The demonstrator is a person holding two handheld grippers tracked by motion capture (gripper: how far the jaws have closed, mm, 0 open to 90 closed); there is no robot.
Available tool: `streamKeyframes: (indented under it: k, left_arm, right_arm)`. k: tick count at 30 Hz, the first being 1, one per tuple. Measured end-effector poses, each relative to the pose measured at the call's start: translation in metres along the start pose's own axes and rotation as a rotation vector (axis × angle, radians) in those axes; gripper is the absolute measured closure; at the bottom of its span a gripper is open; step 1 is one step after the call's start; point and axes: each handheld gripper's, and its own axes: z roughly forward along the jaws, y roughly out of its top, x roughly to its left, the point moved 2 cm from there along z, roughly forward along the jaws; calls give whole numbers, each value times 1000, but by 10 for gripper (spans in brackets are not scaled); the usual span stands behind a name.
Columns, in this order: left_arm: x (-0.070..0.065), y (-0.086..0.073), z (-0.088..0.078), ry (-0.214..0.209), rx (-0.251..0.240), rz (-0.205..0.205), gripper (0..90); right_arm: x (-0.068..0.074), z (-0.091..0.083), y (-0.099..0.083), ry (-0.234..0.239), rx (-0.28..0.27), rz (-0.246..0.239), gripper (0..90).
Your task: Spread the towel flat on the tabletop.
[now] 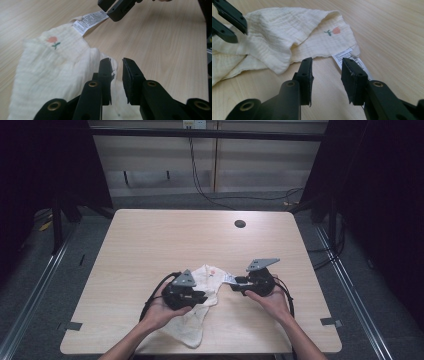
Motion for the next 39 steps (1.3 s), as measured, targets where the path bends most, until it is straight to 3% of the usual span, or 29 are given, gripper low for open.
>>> streamKeyframes:
  k: [2, 4, 10, 11, 15, 20, 23, 25, 28, 34, 38, 39]
  left_arm:
    - [4, 4, 14, -12, 38, 13, 767]
    - [8, 4, 26, -20, 46, -7, 745]
    - [6, 1, 49, -32, 105, 45, 593]
    - [5, 0, 51, -8, 118, 56, 610]
    - [2, -2, 53, 18, 116, 79, 682]
    - [0, -4, 52, -7, 111, 66, 795]
    - [0, 0, 46, -52, 114, 53, 850]
    - [1, 3, 36, -90, 60, 22, 865]
    - [2, 5, 30, -104, 27, 6, 864]
    - [12, 13, -6, -61, -91, -29, 869]
    - [21, 8, -27, -17, -119, -38, 869]
    - [25, 5, -34, 10, -121, -41, 869]
  right_arm:
    - [-1, 1, -1, 2, 2, 1, 614]
    - [-1, 1, -1, 0, 1, 2, 612]
    - [-2, 2, -1, 4, -2, 1, 598]
    - [-3, 3, -2, 19, 1, 12, 588]
    - [-4, 4, -2, 22, 9, 10, 587]
    - [-3, 3, -2, 20, 7, 12, 587]
    - [-3, 2, -3, 26, 6, 13, 590]
    - [-3, 1, -3, 30, 5, 9, 592]
    - [-3, 1, -3, 28, 3, 9, 591]
    - [-6, 0, -2, 11, -2, 10, 591]
    - [-11, 3, 4, 17, -4, 14, 591]
    - [-14, 4, 9, 10, -15, 14, 601]
